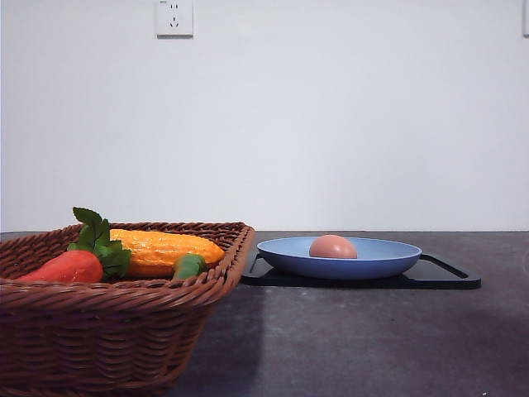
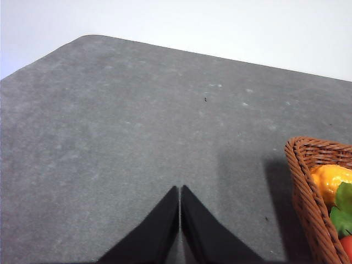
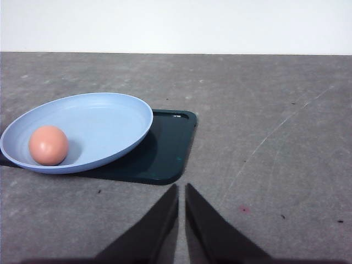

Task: Transfer egg from basket to plate and serve

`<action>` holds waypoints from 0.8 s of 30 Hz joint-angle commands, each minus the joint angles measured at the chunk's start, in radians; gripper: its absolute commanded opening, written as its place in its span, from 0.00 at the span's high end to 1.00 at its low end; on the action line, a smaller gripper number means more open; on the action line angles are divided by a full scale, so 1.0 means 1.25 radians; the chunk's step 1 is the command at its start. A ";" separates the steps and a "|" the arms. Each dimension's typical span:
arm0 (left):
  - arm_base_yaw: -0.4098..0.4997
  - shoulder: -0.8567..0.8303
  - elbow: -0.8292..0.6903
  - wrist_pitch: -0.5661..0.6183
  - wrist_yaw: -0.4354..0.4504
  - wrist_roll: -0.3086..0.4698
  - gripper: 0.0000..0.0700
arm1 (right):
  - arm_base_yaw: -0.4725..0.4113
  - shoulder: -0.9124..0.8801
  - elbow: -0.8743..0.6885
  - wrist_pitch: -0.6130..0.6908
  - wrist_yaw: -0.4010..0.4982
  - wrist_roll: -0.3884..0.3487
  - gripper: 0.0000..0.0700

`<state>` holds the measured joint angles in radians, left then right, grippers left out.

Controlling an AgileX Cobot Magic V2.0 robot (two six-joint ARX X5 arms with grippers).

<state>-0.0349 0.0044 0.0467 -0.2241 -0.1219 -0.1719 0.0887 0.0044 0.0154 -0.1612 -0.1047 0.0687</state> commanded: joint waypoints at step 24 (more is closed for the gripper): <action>0.001 -0.001 -0.008 -0.033 0.002 -0.002 1.00 | 0.000 -0.001 -0.005 0.003 0.000 0.011 1.00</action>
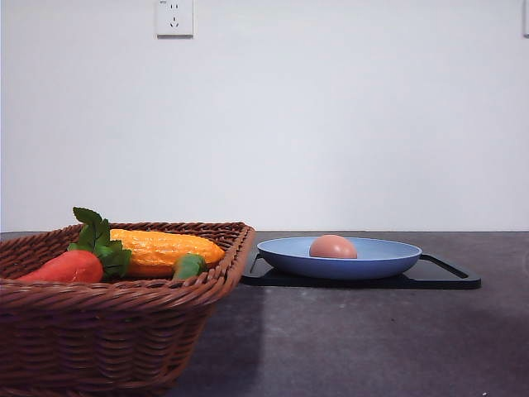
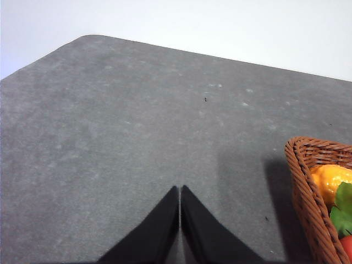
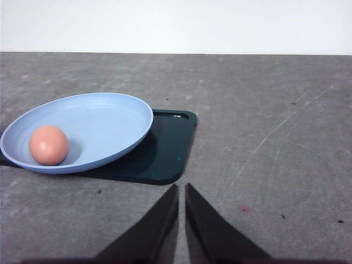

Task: Transfer egg from basket to plate and serve

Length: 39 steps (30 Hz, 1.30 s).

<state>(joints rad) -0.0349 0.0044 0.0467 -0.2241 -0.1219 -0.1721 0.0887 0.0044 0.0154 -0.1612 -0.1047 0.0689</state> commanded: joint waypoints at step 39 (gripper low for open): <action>0.001 -0.001 -0.008 -0.033 0.002 -0.001 1.00 | 0.000 -0.001 -0.005 0.003 0.000 0.011 1.00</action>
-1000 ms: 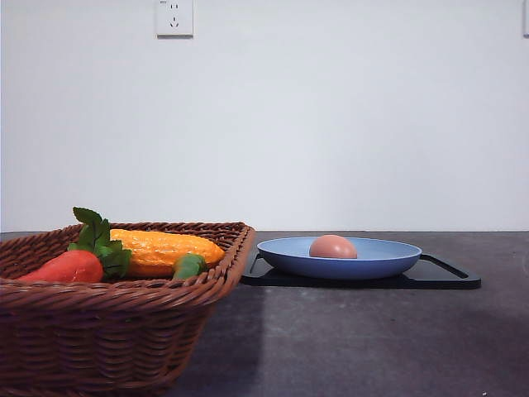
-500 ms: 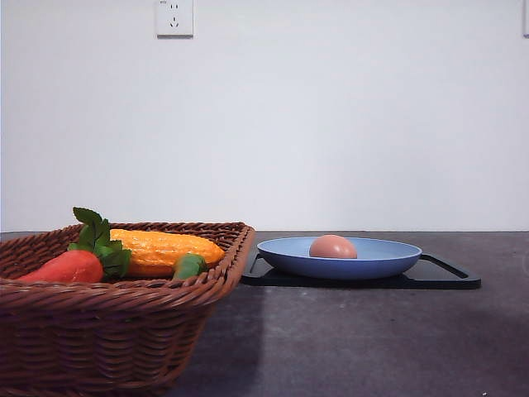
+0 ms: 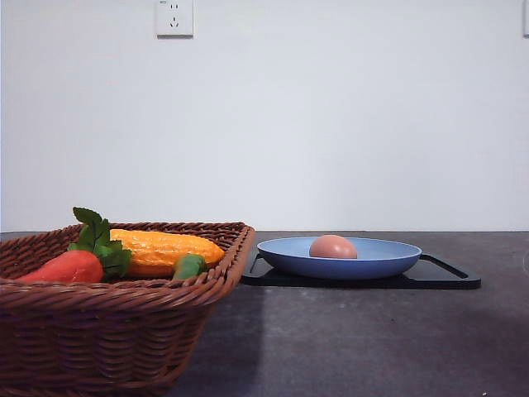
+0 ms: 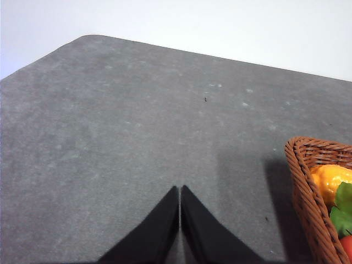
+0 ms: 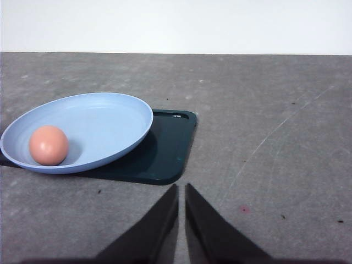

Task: Transfer egg from basket to plate and serve

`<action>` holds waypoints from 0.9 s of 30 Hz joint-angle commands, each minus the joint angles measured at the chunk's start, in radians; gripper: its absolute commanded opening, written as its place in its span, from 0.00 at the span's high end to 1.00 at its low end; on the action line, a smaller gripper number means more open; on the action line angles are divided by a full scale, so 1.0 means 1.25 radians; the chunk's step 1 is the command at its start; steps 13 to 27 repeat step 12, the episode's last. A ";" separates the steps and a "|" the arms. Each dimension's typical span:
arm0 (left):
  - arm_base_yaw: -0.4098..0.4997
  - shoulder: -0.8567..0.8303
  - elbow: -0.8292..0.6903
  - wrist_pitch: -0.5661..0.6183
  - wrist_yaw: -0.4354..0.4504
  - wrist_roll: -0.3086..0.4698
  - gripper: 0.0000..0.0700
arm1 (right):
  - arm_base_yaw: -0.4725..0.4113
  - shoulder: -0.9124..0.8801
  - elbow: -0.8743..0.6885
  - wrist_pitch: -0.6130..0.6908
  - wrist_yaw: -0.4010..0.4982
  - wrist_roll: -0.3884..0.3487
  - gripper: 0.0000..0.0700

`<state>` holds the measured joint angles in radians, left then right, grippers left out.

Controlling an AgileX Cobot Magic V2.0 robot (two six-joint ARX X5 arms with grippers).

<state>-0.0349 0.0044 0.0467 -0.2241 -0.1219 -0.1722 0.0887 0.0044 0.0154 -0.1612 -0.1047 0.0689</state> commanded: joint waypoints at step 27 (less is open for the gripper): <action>0.001 -0.001 -0.008 -0.033 0.002 -0.001 1.00 | 0.000 -0.001 -0.005 0.002 0.000 0.011 1.00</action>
